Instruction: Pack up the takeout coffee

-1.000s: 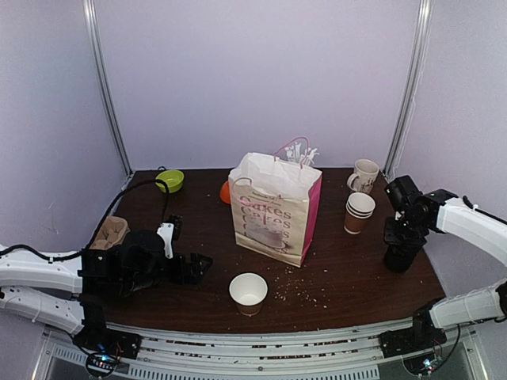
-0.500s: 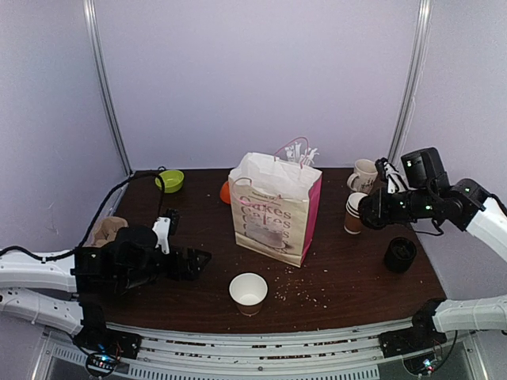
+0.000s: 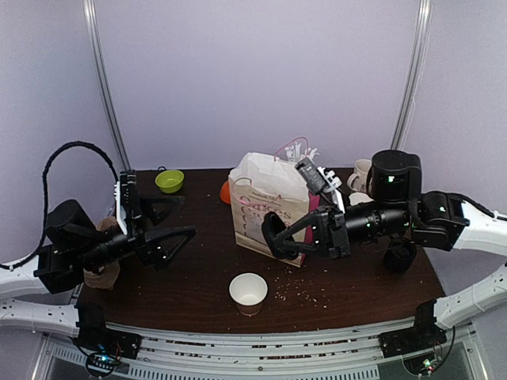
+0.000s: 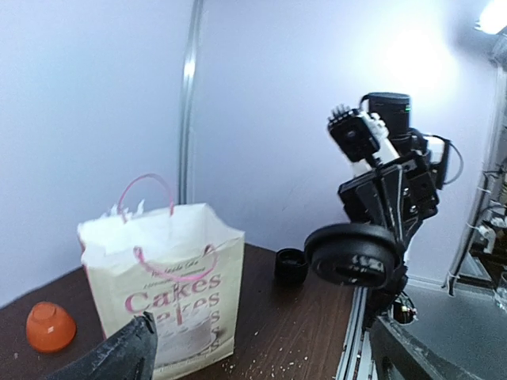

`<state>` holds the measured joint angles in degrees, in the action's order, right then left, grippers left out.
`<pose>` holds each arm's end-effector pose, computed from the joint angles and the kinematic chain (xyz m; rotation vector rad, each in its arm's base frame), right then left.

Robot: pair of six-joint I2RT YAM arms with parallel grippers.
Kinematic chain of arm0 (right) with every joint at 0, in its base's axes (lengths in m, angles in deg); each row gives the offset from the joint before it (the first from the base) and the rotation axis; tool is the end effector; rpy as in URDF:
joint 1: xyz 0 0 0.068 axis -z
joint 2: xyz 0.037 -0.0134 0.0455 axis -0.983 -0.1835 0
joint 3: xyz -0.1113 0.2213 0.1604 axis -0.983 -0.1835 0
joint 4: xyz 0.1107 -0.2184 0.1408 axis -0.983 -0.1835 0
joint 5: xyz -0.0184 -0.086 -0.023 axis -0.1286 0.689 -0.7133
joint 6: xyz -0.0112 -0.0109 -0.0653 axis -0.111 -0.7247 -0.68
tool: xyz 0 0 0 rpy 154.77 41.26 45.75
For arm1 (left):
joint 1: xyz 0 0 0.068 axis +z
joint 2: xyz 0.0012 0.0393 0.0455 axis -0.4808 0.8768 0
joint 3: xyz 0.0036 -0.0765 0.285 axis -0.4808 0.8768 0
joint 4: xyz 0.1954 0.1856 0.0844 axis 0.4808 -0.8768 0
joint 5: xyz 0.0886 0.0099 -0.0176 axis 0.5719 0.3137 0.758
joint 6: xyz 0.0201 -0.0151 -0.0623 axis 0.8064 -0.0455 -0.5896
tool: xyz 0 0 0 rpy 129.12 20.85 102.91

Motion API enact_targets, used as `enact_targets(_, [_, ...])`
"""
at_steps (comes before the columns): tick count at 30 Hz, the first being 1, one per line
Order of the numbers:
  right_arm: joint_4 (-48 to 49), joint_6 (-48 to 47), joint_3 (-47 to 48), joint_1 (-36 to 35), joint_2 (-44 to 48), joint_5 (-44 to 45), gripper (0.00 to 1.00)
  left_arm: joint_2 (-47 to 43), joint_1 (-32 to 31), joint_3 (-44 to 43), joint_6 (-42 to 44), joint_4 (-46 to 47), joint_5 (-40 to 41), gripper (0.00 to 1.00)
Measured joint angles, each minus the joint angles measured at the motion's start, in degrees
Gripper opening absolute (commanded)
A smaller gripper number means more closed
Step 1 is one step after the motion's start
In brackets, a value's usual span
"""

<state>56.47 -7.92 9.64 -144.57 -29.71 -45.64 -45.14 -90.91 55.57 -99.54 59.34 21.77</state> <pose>0.0924 0.2661 0.4055 -1.0314 1.7374 1.6405 0.0867 -0.1713 0.3447 0.6575 1.3852 -1.1461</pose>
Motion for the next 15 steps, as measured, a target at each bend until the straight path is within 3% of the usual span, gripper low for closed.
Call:
enact_targets(6, [7.2,-1.6,3.7,-6.8,-6.1,-4.6,0.00,2.8,0.0,-8.0,11.6,-1.5,-14.1,0.95])
enact_targets(15, [16.4,-0.7,4.1,-9.7,-8.2,-9.5,0.00,4.9,0.0,-10.1,25.2,-7.6,-27.4,0.93])
